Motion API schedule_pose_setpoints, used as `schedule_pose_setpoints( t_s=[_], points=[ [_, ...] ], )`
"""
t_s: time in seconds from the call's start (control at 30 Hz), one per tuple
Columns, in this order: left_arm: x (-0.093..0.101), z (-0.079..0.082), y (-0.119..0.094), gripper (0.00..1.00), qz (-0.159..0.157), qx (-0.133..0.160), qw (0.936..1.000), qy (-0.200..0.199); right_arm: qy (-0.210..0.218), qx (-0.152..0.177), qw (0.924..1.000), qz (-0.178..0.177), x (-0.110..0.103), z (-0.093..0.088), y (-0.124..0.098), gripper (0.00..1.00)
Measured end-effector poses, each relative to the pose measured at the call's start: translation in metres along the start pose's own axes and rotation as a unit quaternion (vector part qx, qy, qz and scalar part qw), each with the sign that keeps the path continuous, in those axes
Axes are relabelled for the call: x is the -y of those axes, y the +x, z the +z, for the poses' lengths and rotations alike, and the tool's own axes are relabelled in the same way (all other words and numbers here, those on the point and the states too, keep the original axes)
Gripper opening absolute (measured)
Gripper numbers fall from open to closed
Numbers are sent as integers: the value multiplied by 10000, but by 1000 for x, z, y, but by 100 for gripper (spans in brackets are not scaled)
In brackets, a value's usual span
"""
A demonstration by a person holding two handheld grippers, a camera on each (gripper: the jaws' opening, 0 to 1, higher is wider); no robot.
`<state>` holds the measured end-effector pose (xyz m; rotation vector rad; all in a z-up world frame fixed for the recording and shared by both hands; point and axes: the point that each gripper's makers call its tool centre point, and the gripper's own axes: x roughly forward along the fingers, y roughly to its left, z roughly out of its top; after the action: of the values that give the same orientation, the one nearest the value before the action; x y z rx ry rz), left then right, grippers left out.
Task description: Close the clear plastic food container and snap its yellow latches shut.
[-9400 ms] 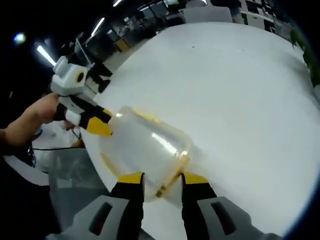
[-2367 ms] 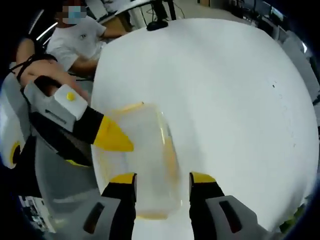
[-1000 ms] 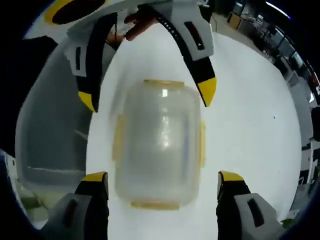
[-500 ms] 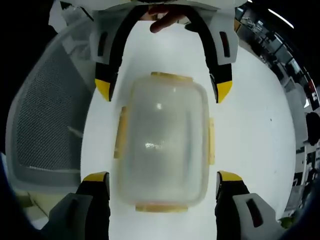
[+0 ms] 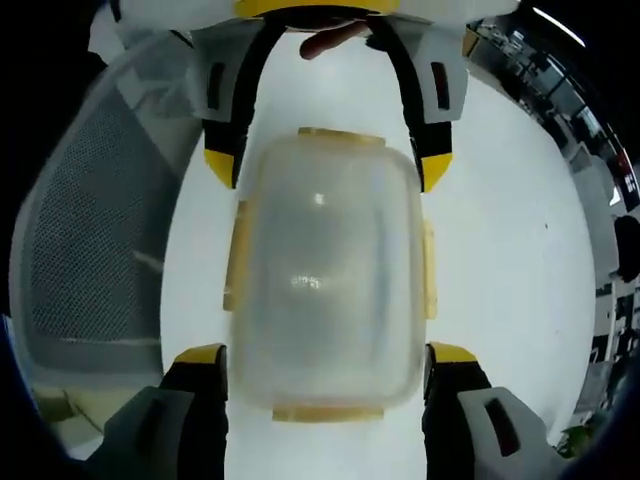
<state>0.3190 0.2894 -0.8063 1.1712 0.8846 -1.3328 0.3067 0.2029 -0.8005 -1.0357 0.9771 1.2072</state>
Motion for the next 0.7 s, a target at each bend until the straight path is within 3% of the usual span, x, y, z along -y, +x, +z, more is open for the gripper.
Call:
schedule_pose_setpoints(
  t_s=[0.33,0.5,0.7],
  points=[
    [-7,-4,5,84,193,-152,9993,283,116,162,9998,42,2,0,0,78],
    [-7,-4,5,83,143,-90,9996,215,165,276,9995,49,2,2,1,78],
    [-7,-3,4,83,149,52,9997,173,167,176,9997,55,2,2,1,77]
  ],
)
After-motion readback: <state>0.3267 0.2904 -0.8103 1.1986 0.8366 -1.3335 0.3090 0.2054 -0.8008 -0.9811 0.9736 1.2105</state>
